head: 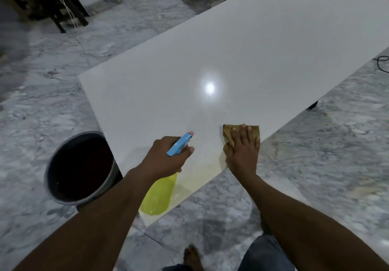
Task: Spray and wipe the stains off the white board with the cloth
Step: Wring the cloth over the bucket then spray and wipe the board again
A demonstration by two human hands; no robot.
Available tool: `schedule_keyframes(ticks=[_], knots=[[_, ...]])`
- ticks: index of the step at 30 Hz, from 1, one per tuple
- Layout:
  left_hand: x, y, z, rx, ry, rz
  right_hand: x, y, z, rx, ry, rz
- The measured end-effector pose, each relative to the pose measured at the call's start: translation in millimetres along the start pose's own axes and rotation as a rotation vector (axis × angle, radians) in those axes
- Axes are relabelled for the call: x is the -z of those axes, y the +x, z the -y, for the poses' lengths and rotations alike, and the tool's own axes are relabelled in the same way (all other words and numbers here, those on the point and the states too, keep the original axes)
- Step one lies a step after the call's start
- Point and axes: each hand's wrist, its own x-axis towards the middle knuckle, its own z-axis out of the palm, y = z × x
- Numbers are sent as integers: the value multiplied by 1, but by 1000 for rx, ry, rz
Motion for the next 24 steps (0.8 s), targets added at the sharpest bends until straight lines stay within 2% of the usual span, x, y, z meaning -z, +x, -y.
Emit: schedule_keyframes(ticks=[4, 10, 12, 14, 17, 18, 19, 22, 23, 24], knots=[[24, -32, 44, 20, -20, -5, -23, -65, 65, 64, 81, 35], [39, -57, 69, 29, -71, -29, -46, -145, 133, 301, 241, 116], [41, -61, 69, 33, -91, -19, -38, -150, 143, 253, 395, 184], [43, -62, 62, 32, -98, -3, -2, -139, 153, -25, 733, 300], [43, -56, 46, 13, -89, 19, 61, -96, 146, -762, 1409, 365], [41, -51, 34, -9, -78, 28, 81, -79, 135, -947, 1667, 397], [39, -45, 21, -35, -67, 41, 102, -64, 122, -1031, 1838, 419], [26, -21, -34, -128, -42, 102, 155, -27, 69, -1070, 2207, 351], [19, -12, -55, -163, -28, 132, 169, -14, 55, -1101, 2261, 381], [11, -2, -78, -199, -6, 168, 181, 1, 40, -1123, 2161, 326]])
